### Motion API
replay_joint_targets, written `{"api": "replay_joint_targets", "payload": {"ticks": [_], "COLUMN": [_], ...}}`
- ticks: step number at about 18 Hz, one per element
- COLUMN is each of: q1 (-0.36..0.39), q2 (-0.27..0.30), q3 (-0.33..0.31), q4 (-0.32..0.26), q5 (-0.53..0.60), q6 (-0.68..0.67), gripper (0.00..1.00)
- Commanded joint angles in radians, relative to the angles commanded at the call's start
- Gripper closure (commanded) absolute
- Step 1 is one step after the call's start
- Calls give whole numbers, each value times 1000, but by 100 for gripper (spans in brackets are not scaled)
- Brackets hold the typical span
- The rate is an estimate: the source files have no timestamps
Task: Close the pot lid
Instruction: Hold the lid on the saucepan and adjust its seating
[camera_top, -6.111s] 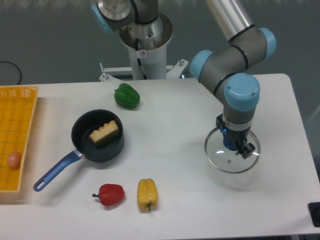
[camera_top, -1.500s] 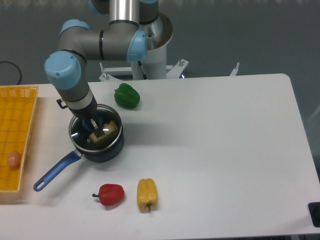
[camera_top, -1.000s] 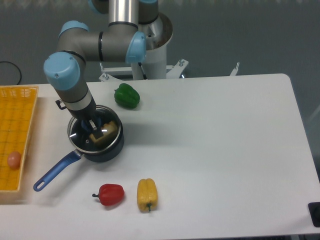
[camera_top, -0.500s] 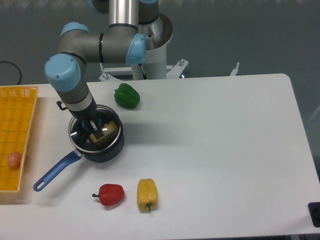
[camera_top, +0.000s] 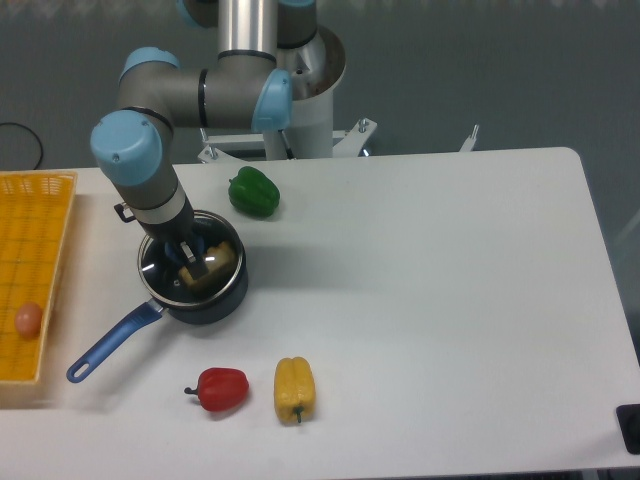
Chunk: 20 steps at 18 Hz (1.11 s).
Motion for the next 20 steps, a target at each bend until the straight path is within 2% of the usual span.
{"api": "replay_joint_targets", "payload": {"ticks": [20], "q1": [2], "q2": [-18], "q3": [2], "q4": [8], "q5": [2], "q6": [0], "gripper": [40]}}
